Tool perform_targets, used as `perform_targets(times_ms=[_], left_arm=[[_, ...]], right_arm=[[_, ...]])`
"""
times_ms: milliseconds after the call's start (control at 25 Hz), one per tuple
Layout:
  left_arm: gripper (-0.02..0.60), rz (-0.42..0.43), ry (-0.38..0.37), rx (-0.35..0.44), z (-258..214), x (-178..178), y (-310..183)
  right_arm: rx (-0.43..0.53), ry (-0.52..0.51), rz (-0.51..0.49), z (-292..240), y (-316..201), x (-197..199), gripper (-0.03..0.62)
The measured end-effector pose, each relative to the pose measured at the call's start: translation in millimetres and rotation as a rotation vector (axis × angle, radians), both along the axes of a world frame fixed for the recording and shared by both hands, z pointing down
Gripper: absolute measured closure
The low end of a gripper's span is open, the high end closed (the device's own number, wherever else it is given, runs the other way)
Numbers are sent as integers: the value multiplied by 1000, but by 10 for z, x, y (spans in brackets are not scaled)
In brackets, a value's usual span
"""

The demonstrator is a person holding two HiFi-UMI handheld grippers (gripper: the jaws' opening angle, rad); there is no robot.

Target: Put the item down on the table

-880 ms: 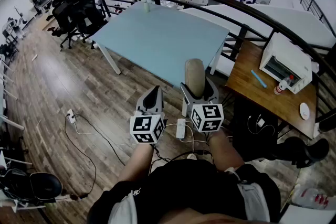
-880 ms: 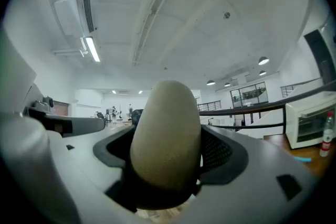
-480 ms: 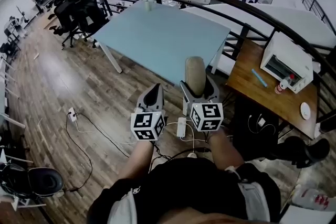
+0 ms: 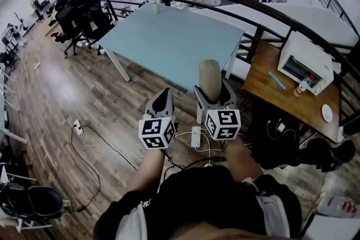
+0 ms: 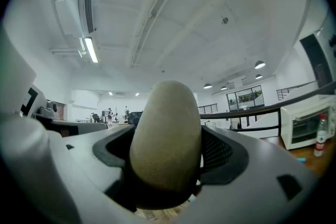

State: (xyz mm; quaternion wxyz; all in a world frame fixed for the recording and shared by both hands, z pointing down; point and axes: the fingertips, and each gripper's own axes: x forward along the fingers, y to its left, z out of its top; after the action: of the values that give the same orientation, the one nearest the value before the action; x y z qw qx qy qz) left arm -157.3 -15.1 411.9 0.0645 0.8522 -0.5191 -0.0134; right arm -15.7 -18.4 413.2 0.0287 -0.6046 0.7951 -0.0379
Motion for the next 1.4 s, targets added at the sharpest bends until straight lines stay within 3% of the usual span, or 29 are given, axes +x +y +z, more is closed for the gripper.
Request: perform_targets(times_ms=[320, 680, 1000, 1400], left_arm=[[568, 79, -15, -8, 144, -83, 176], [568, 95, -11, 9, 135, -108, 47], [568, 111, -23, 26, 130, 100, -303], [568, 108, -20, 6, 185, 512, -1109]], right_arm=[[-31, -51, 61, 141, 170, -114, 203], [-6, -48, 105, 131, 83, -46, 203], [10, -45, 105, 134, -267, 97, 203], [4, -36, 83, 145, -1081, 421, 203]])
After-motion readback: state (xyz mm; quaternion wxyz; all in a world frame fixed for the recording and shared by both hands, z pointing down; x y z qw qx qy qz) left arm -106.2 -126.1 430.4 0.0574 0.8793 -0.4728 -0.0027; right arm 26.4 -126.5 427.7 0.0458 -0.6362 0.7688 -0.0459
